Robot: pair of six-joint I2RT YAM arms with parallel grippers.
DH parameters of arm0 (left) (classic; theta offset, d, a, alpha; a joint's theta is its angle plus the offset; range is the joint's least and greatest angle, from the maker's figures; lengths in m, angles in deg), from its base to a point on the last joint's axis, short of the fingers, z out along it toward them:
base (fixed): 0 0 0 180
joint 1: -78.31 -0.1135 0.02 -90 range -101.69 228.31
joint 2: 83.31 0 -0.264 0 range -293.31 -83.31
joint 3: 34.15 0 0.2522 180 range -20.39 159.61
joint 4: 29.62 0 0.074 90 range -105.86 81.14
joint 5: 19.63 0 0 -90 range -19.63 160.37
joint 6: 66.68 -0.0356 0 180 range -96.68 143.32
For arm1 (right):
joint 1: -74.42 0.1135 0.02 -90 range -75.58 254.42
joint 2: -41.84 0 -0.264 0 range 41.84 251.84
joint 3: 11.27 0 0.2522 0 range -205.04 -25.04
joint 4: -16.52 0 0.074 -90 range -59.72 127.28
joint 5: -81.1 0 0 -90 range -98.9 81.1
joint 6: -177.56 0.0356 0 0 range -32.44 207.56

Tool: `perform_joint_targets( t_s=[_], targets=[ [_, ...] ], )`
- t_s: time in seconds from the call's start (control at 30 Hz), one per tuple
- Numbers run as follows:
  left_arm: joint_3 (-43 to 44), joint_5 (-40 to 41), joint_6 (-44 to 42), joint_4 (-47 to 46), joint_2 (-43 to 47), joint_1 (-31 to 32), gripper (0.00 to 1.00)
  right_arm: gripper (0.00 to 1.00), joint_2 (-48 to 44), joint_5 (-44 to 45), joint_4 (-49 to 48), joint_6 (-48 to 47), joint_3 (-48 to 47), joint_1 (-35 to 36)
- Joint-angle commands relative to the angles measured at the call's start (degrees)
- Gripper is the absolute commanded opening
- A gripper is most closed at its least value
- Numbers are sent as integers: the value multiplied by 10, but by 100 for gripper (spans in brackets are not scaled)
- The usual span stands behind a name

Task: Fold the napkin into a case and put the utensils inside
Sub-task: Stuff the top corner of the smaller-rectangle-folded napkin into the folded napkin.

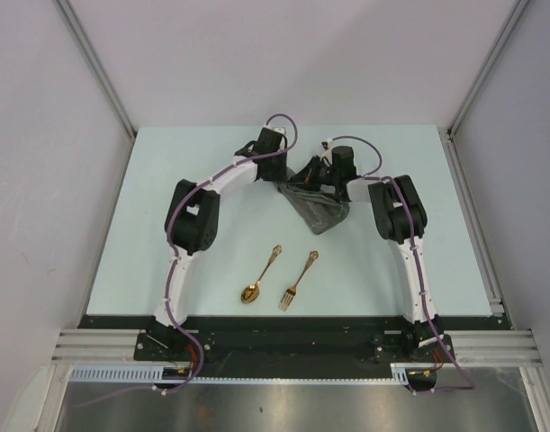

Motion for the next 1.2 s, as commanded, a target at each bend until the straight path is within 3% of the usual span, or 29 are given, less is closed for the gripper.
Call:
perform_joint_targets(
  t_s=[0.0, 0.37, 0.53, 0.8, 1.17],
  targets=[
    [9, 48, -25, -8, 2, 2, 30, 0, -5, -11, -18, -2, 1, 1],
    [57, 54, -45, 15, -41, 9, 27, 0, -1, -9, -11, -3, -10, 3],
    [48, 57, -46, 1, -24, 9, 0, 0, -4, -4, 12, -22, -18, 9],
    [-95, 3, -17, -137, 98, 7, 0, 0, -7, -3, 48, -42, -48, 19],
    [-143, -39, 28, -186, 109, 2, 0, 0, -3, -16, 78, -46, -71, 28]
  ],
)
